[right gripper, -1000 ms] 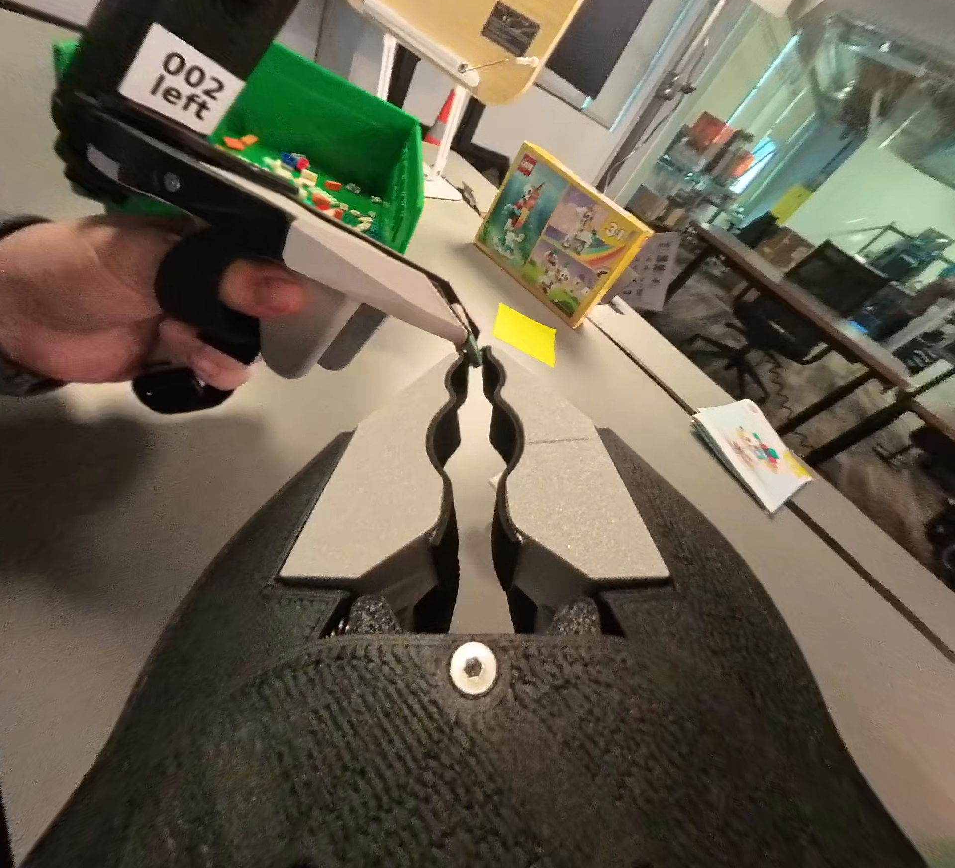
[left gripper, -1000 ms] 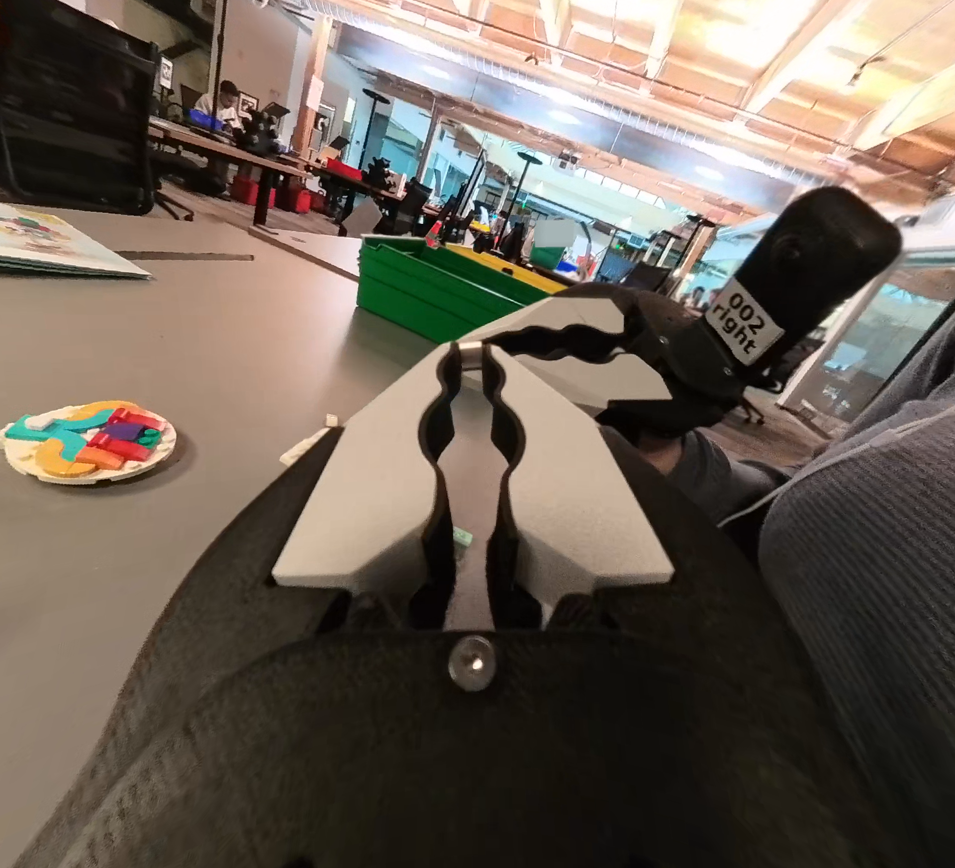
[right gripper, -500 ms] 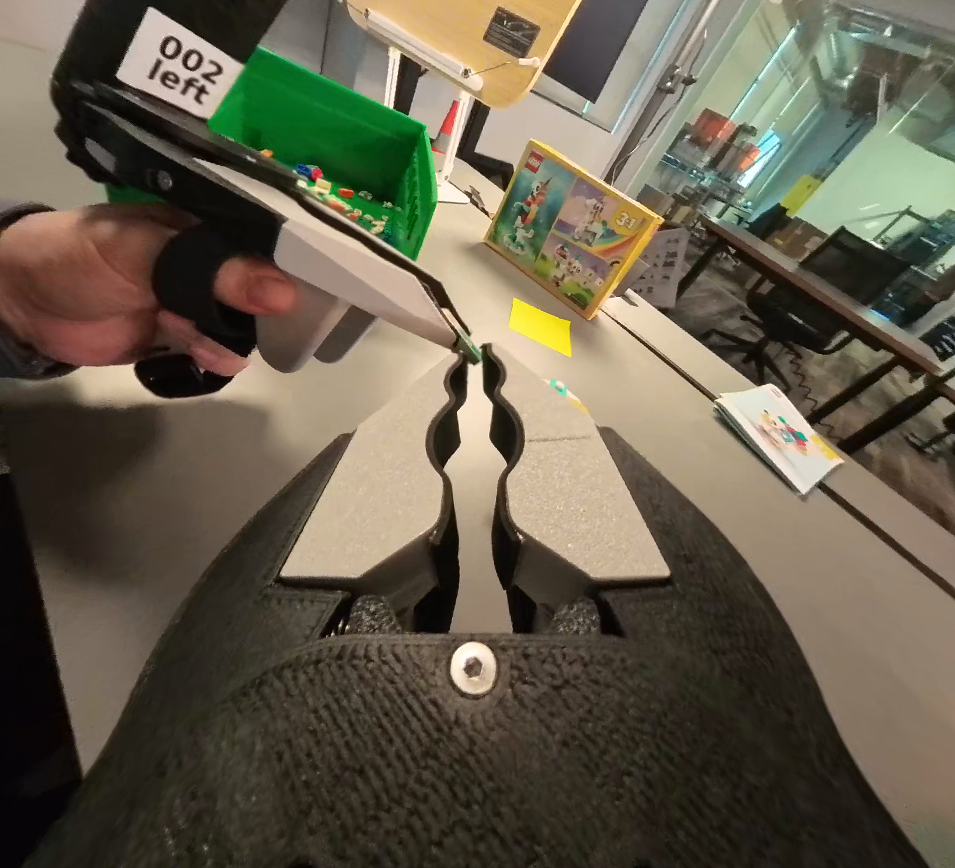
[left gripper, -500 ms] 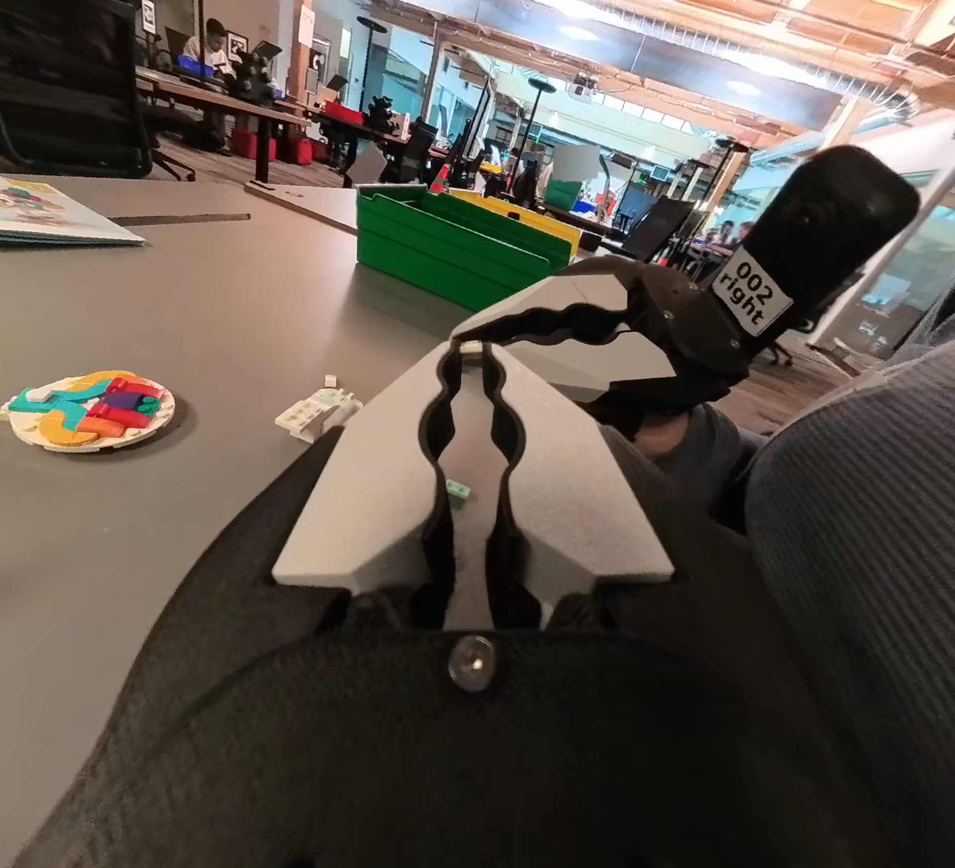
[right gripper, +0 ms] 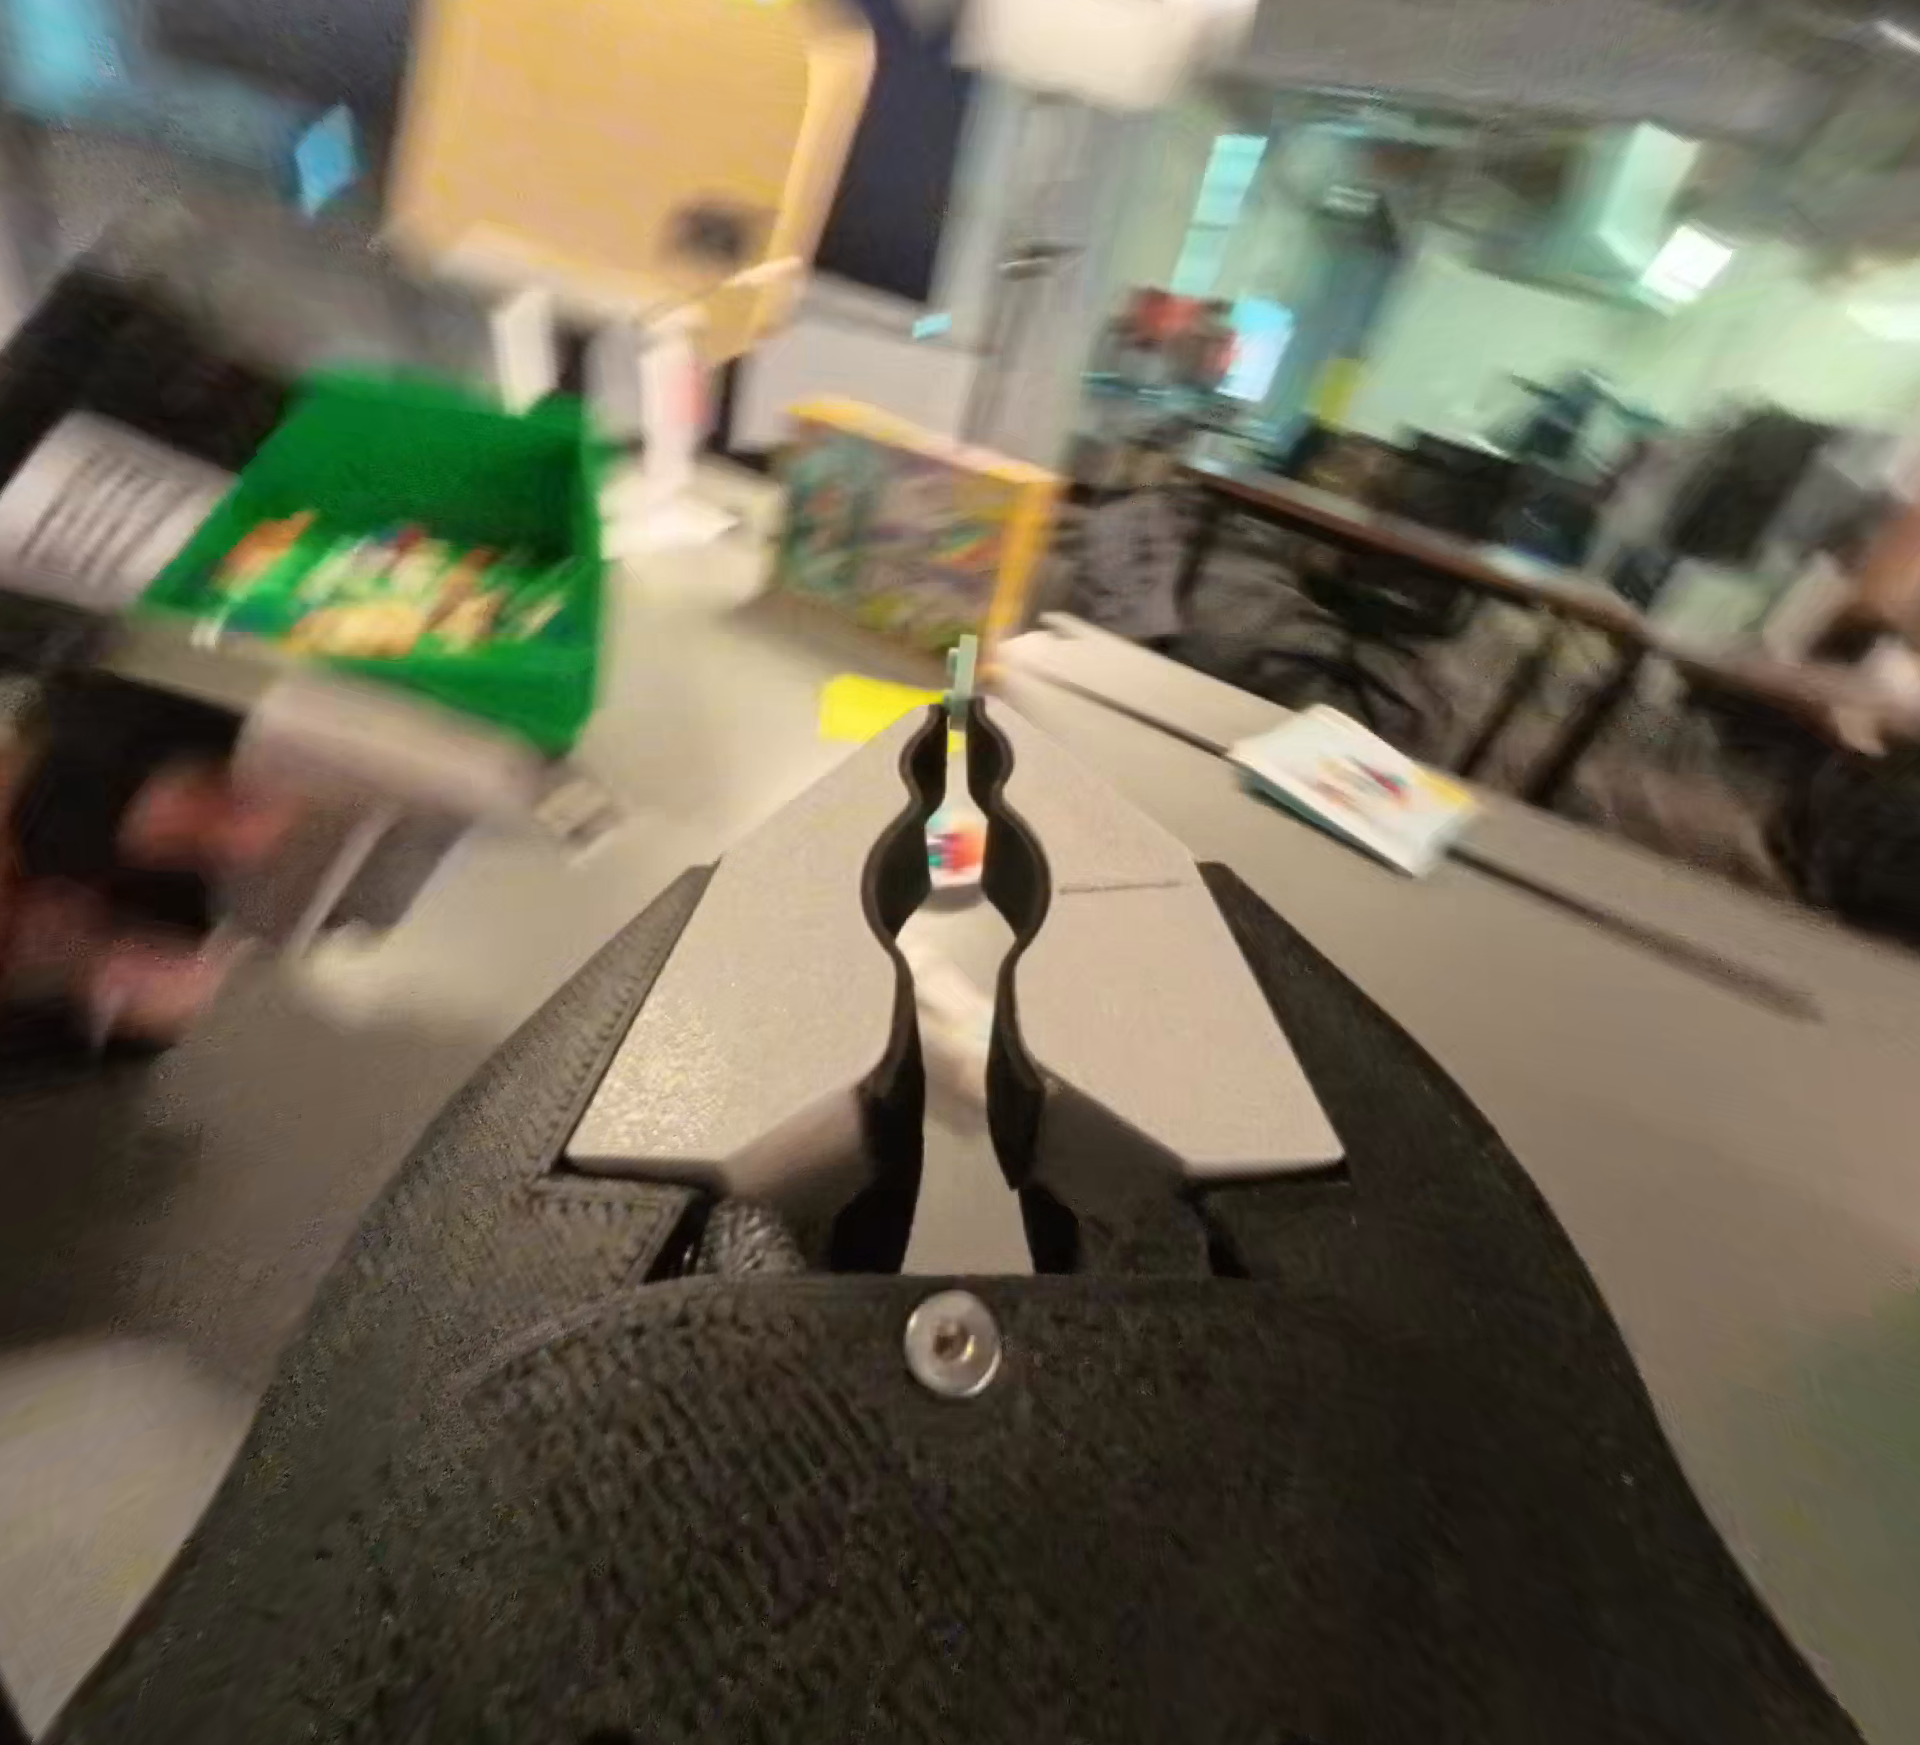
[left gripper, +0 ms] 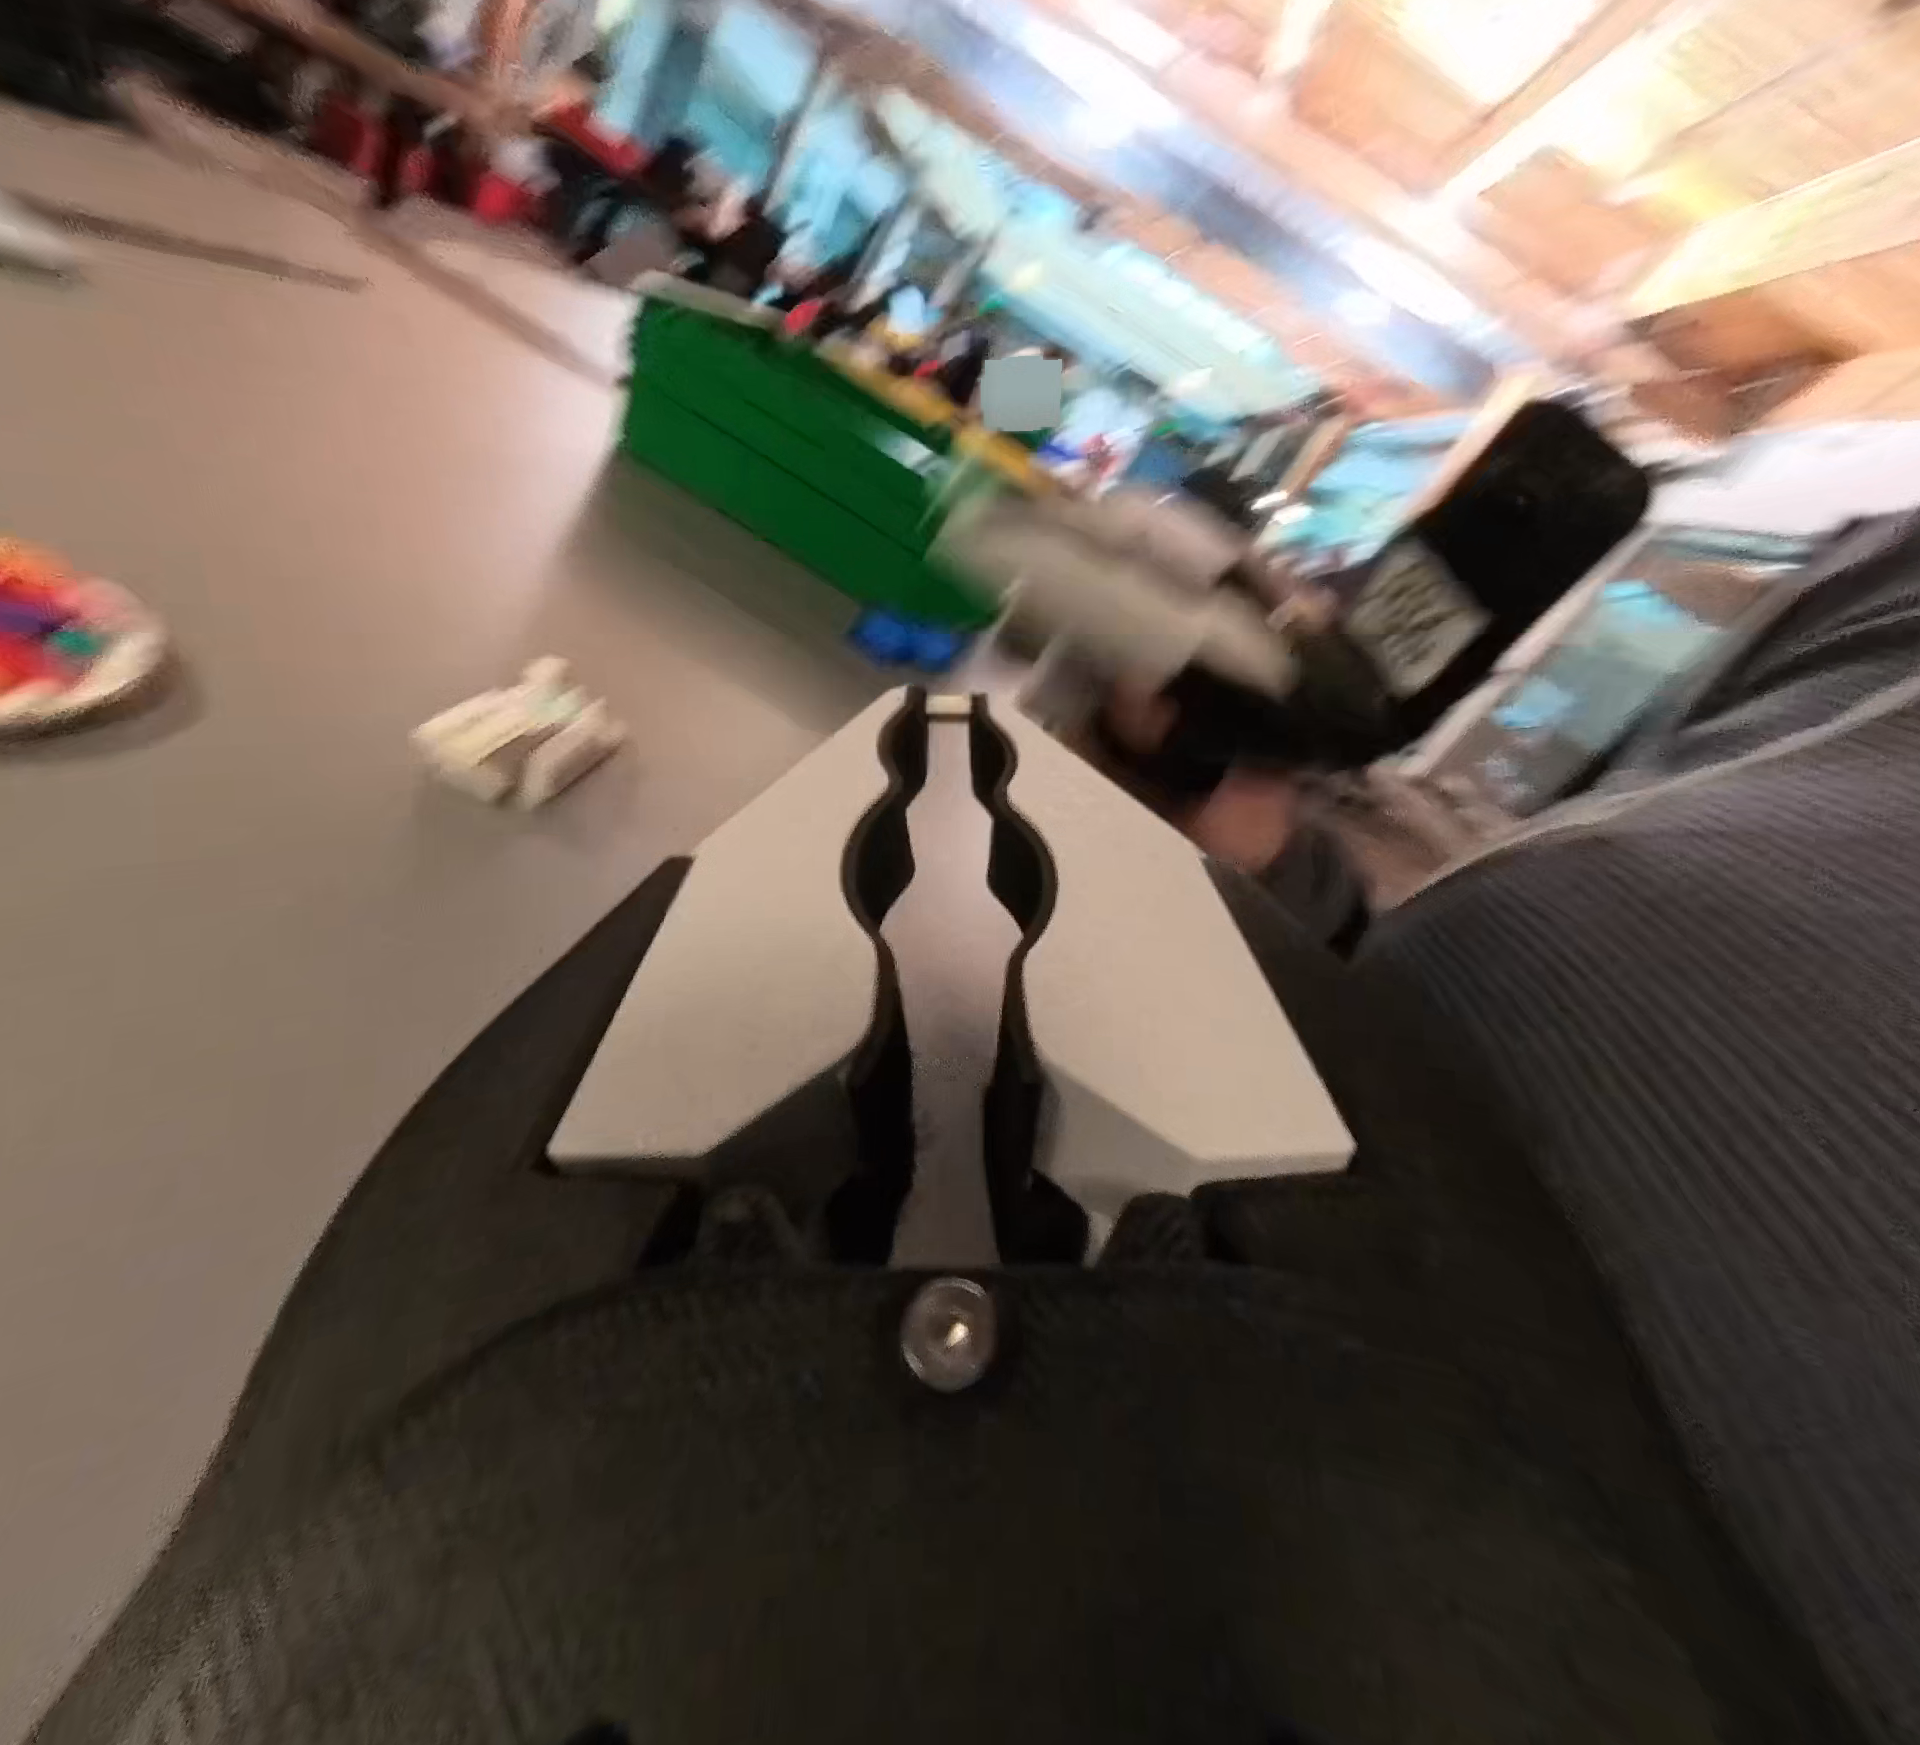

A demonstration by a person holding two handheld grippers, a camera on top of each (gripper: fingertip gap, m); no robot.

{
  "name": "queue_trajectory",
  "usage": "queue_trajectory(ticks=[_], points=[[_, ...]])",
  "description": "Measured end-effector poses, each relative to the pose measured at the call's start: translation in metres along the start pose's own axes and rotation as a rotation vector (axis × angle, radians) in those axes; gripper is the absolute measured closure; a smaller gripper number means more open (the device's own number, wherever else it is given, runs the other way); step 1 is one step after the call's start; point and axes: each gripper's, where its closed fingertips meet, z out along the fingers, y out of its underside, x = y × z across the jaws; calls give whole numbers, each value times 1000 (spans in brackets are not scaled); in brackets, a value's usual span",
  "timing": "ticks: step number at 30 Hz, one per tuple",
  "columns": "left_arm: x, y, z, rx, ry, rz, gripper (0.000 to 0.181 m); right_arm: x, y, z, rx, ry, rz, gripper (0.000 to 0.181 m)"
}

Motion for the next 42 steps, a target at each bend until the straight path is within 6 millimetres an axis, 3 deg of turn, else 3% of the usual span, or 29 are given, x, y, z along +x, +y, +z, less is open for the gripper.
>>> queue_trajectory(ticks=[1,2,3,5,7,11,14,16,20,23,27,34,39,42], points=[[-15,10,-9,-7,-76,-13,175,33,-14,-12,68,54,110,181],[-15,3,-19,71,-46,-124,175,50,-24,-21,107,62,166,181],[-17,-9,-29,149,-58,-160,175,51,-24,-21,77,50,126,180],[-23,-11,-30,110,-143,-42,174,25,-7,-6,-45,-57,72,180],[-16,-13,-20,77,-117,-3,174,7,1,4,-57,-140,116,180],[-10,-13,-14,33,-112,46,174,-9,20,16,-113,-233,153,180],[1,-35,-25,20,-151,125,175,-10,34,20,-126,-228,73,179],[-6,-55,-47,-15,-294,228,175,0,37,21,-78,-144,-60,179],[-64,-86,-129,-203,-783,335,174,9,44,21,-6,-20,-317,179],[-104,-71,-184,-506,-1002,260,174,-1,46,24,4,-48,-365,179],[-133,-30,-213,-842,-1024,42,174,-7,50,26,-6,-83,-369,179],[-161,-8,-222,-1045,-995,-33,171,-5,51,24,4,-105,-309,179],[-170,0,-229,-1050,-1032,-152,130,-4,50,22,14,-115,-278,179],[-169,-12,-228,-981,-1092,-145,124,-6,47,21,35,-117,-287,179]])
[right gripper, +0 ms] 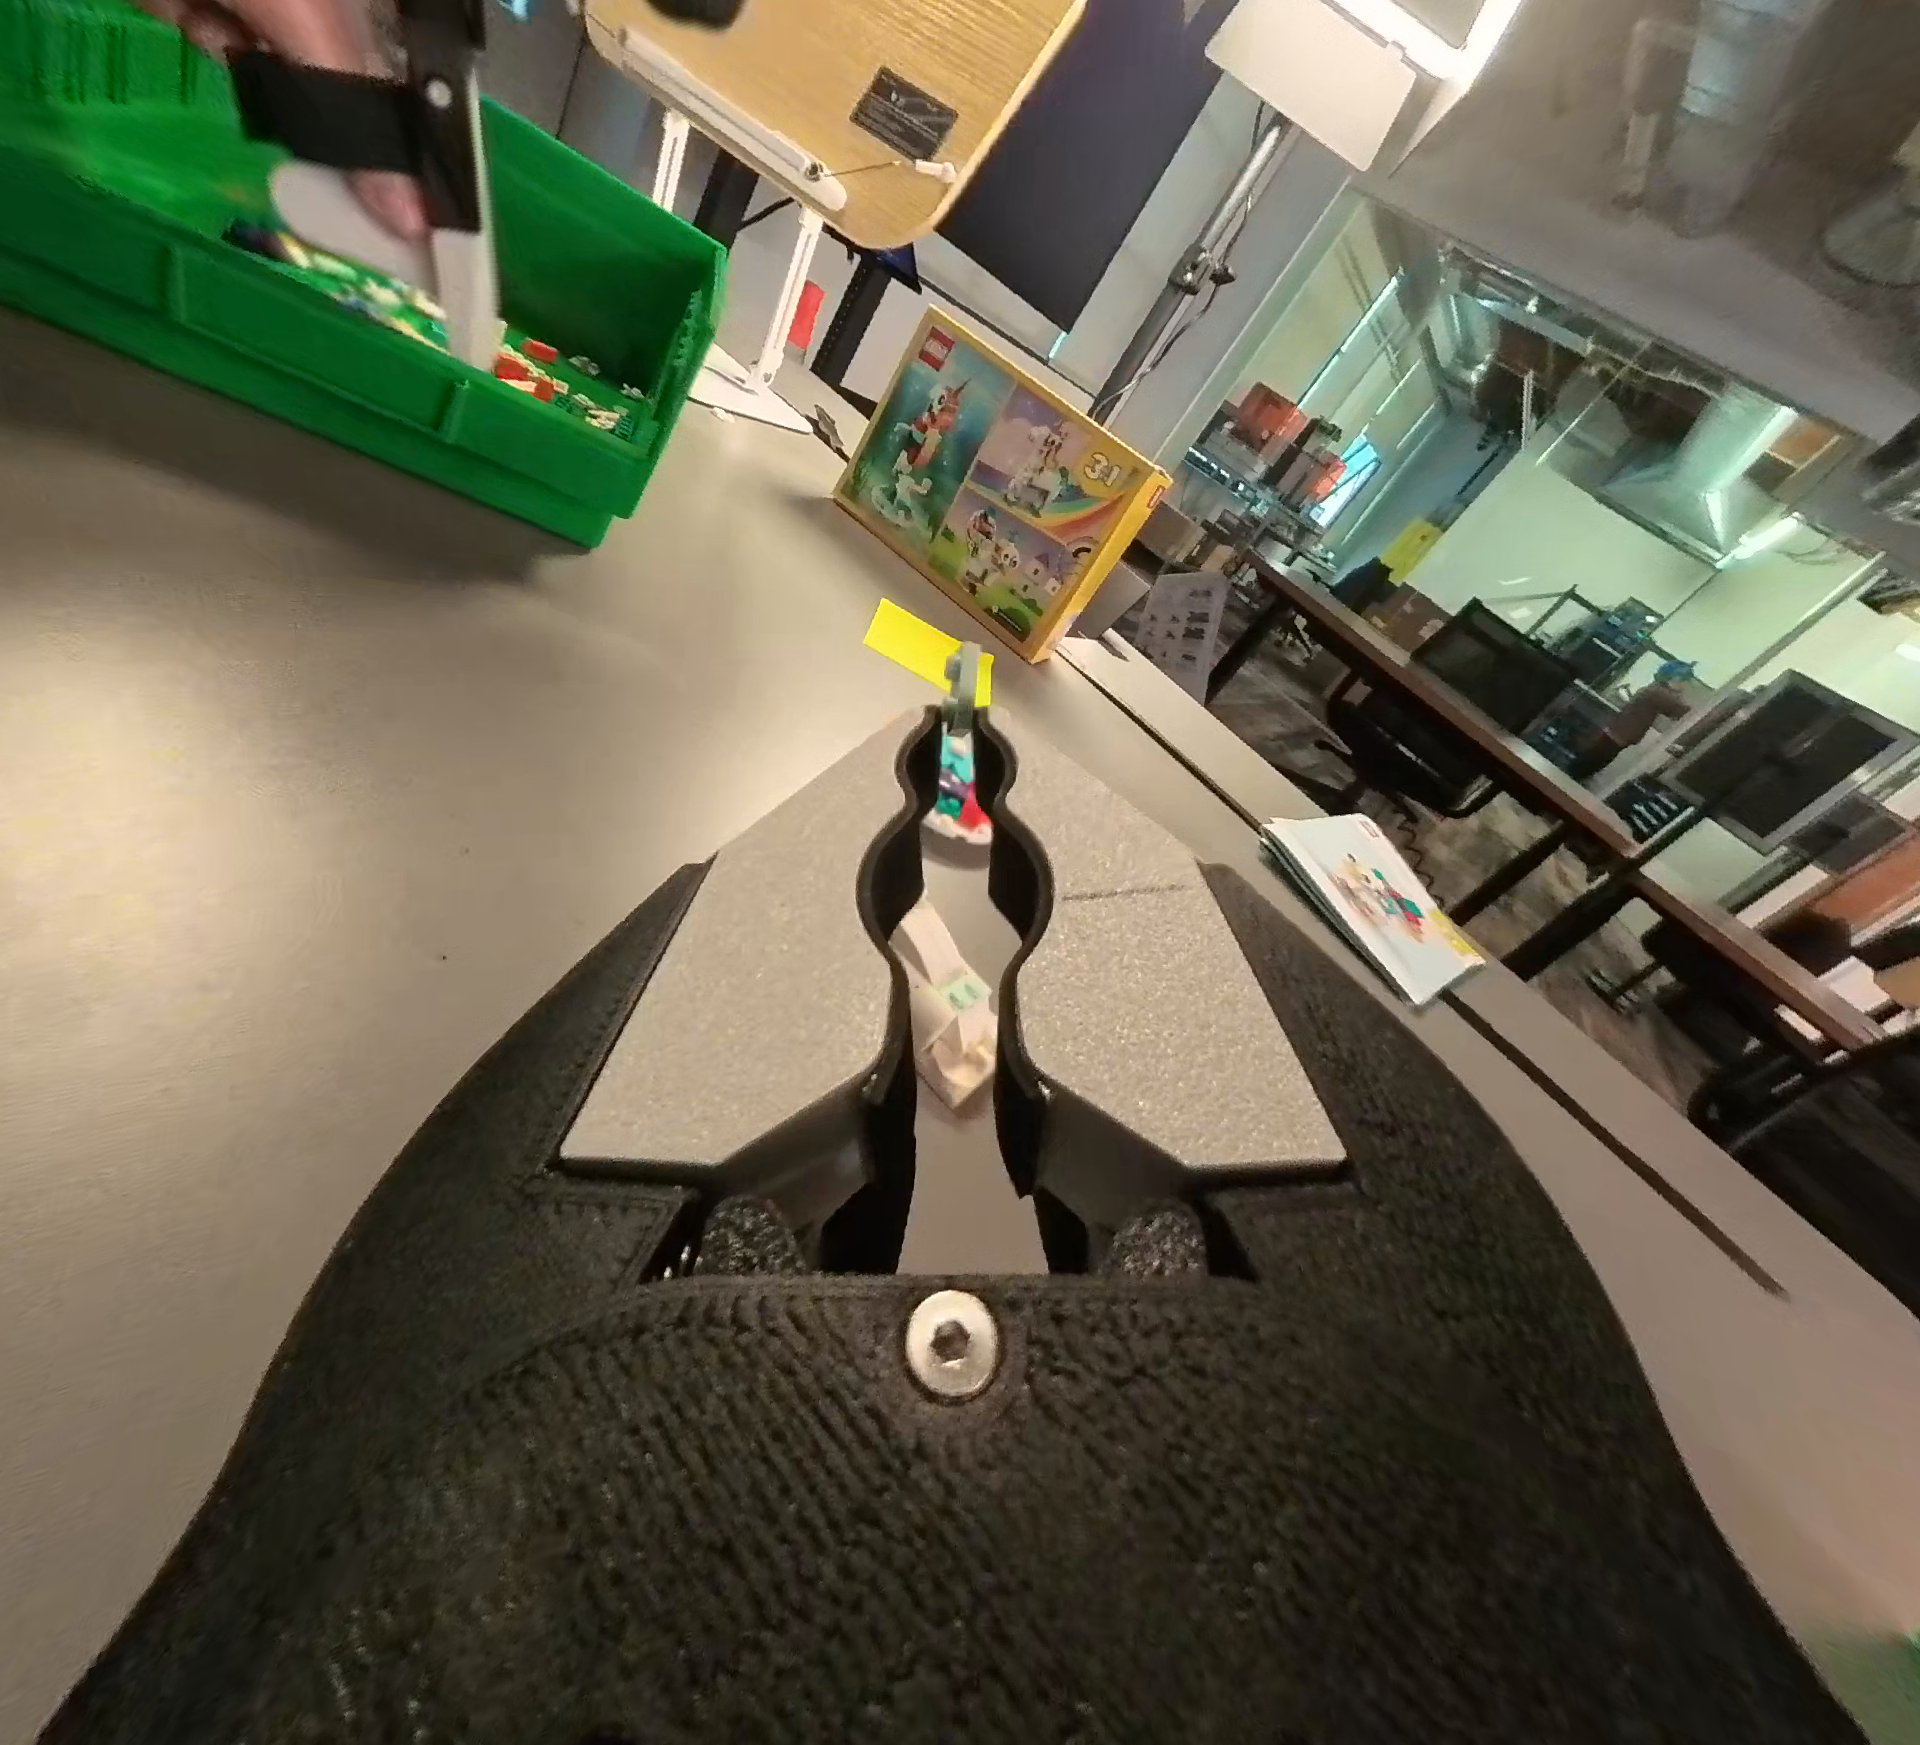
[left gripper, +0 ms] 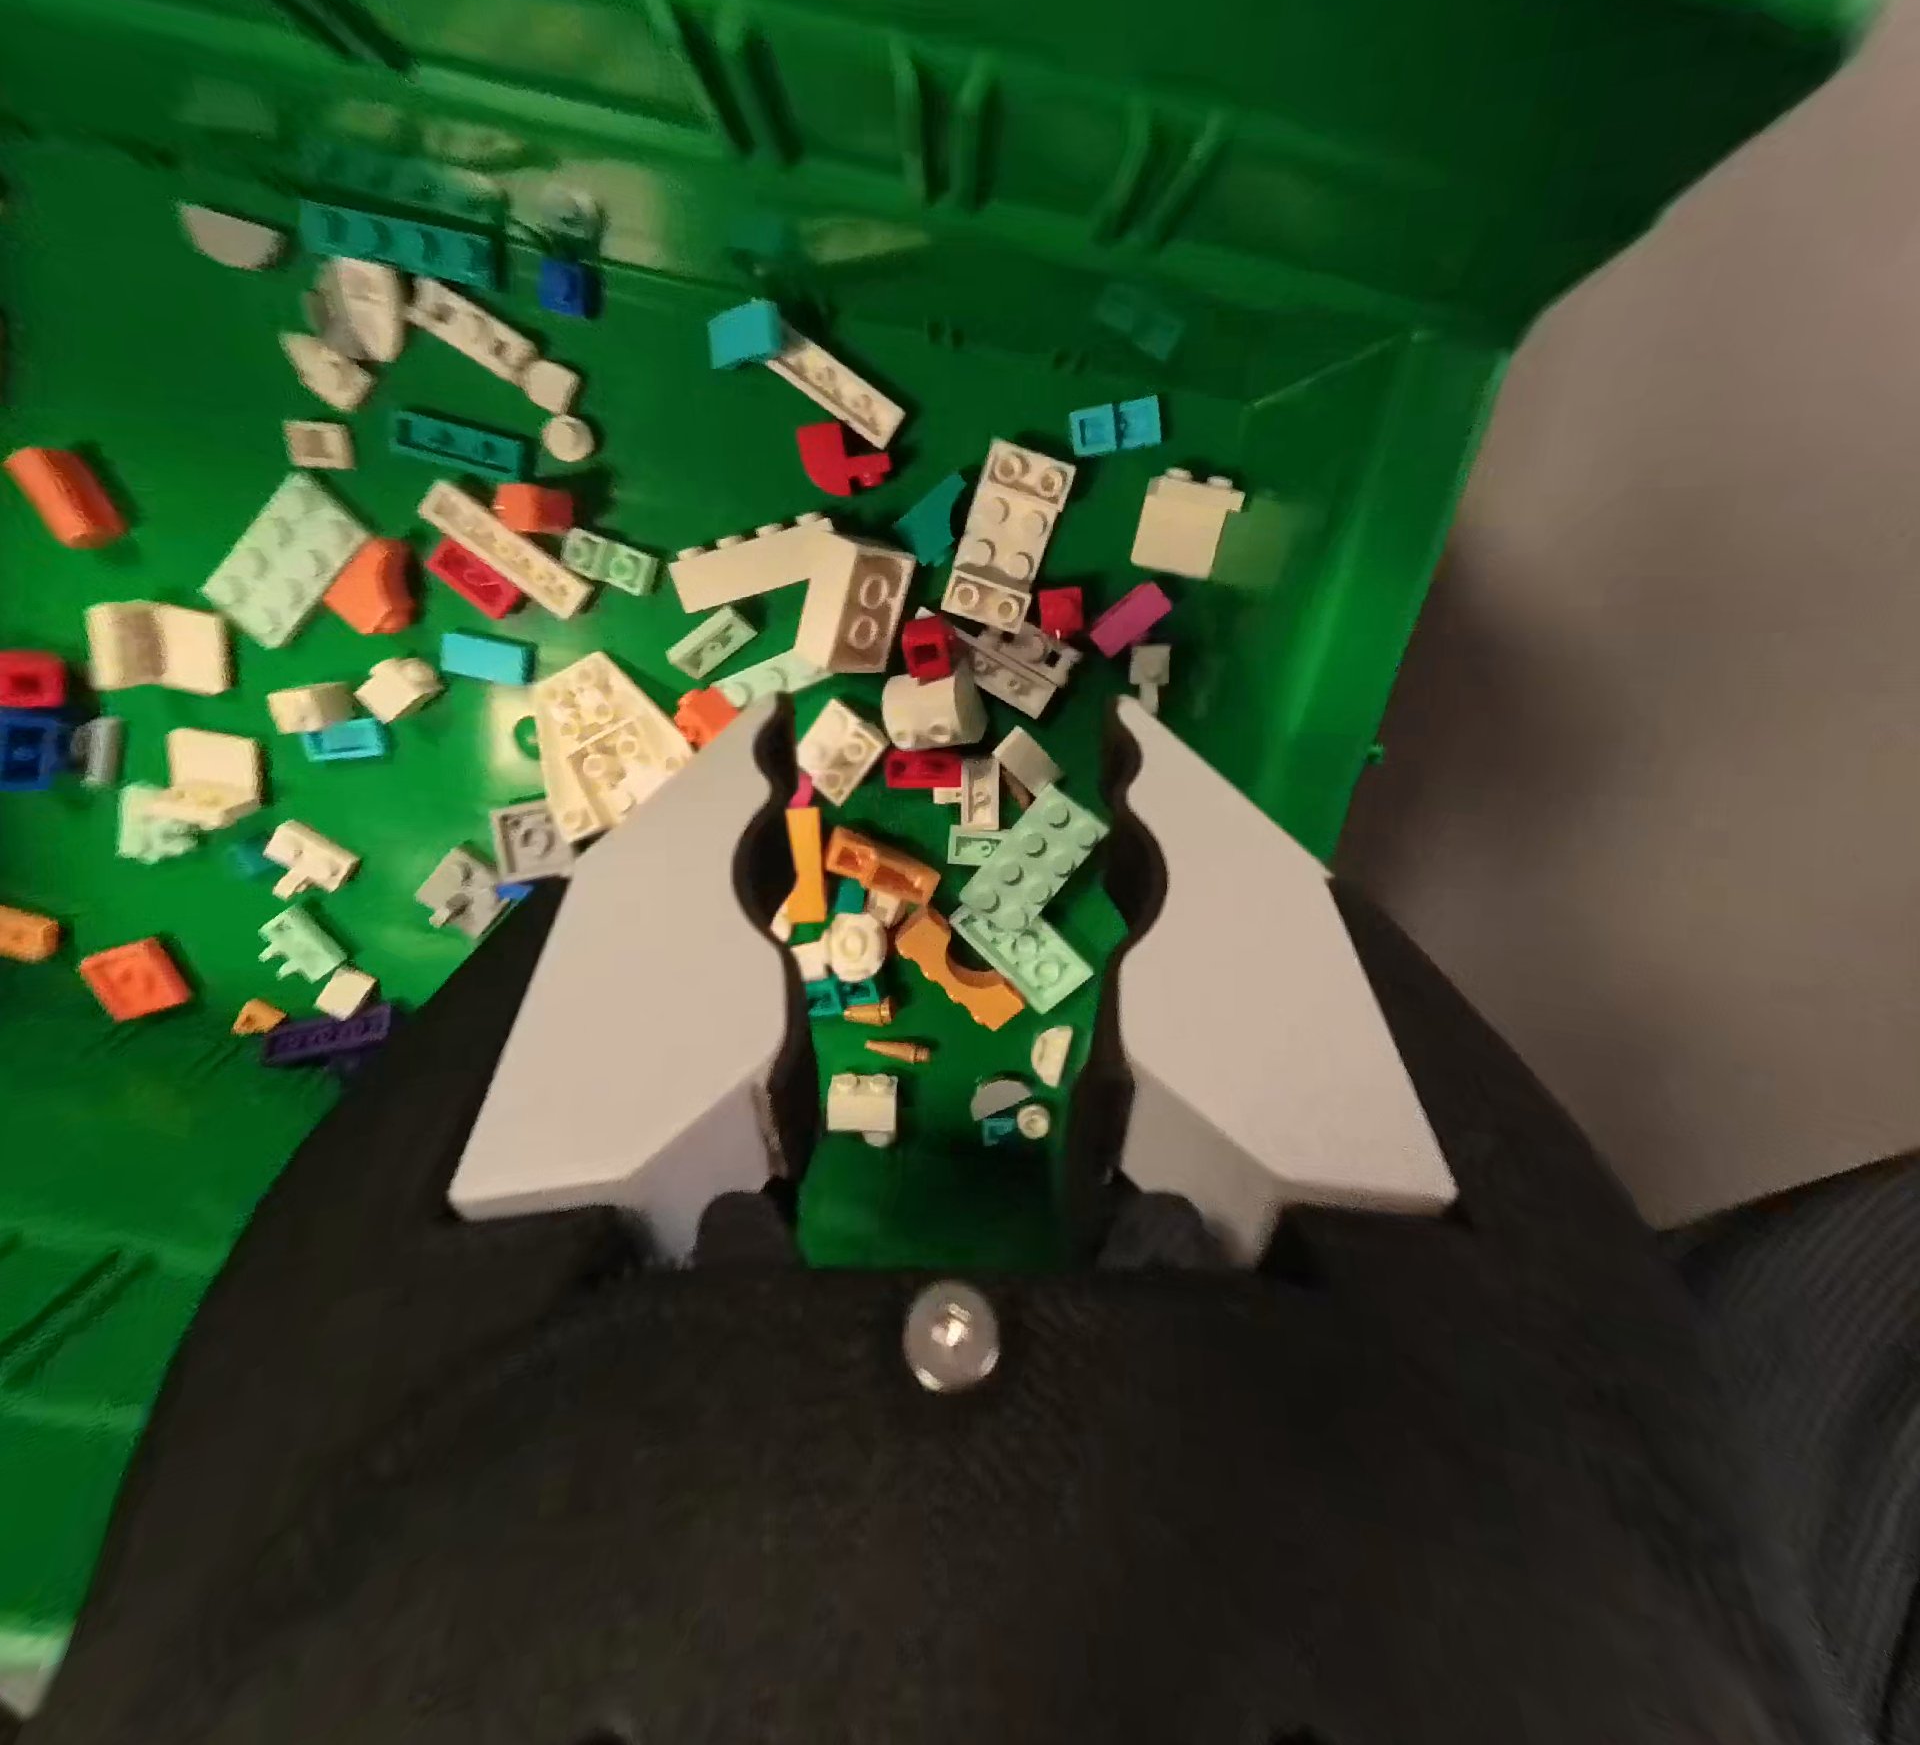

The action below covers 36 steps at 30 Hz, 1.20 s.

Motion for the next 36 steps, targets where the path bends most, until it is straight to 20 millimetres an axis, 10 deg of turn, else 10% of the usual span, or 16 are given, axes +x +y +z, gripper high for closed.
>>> queue_trajectory(ticks=[4,9,12,32,36], points=[[43,-43,-60,395,34,-12,130,-1,-8,-3,37,21,-68,178],[221,-54,-117,731,677,281,142,-7,-20,-6,75,65,-215,178],[269,-47,-105,759,798,381,147,-15,-28,-8,99,79,-333,179],[291,-56,-80,790,745,403,175,-32,-34,-10,120,21,-395,177],[268,-63,-85,853,595,420,175,-14,-40,-14,153,126,-352,141]])
